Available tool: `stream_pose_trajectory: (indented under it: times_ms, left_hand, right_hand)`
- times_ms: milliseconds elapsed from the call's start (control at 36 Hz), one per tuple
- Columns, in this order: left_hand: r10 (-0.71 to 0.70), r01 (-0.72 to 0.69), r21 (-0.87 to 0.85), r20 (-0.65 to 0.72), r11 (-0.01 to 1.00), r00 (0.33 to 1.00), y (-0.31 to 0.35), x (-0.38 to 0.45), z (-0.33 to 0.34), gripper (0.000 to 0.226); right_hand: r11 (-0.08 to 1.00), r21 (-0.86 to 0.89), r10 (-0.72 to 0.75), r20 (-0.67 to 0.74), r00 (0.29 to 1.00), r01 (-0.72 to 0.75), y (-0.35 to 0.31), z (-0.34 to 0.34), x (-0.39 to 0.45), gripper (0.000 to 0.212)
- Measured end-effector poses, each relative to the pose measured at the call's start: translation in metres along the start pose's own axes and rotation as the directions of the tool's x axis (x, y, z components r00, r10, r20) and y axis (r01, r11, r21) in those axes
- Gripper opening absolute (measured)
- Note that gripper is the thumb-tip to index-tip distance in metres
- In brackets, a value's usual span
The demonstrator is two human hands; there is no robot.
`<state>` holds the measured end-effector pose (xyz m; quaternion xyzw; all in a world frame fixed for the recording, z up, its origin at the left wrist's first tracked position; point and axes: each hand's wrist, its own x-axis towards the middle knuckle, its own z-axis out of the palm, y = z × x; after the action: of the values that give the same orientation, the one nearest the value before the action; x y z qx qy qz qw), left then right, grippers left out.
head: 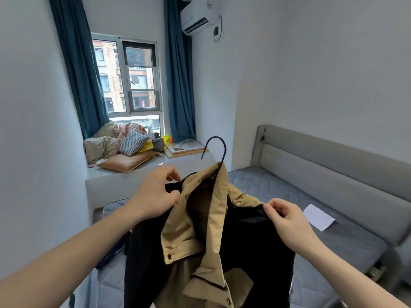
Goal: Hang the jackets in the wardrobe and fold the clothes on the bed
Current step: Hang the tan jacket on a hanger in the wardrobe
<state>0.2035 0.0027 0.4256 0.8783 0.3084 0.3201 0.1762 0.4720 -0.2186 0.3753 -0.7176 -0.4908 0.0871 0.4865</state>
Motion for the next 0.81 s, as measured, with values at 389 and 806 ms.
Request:
stream_pose_trajectory:
  times_ms: [389, 806]
  left_hand:
    - [0.313, -0.268, -0.263, 0.147, 0.927, 0.938, 0.150, 0.043, 0.195, 0.033]
    - [0.512, -0.304, -0.544, 0.282, 0.782, 0.812, 0.308, 0.115, 0.363, 0.051]
  right_hand:
    - [0.962, -0.074, 0.226, -0.332, 0.916, -0.264, 0.099, -0.147, -0.052, 0.032]
    - [0.880, 0.072, 0.417, -0.589, 0.692, -0.469, 0.199, -0.292, -0.115, 0.037]
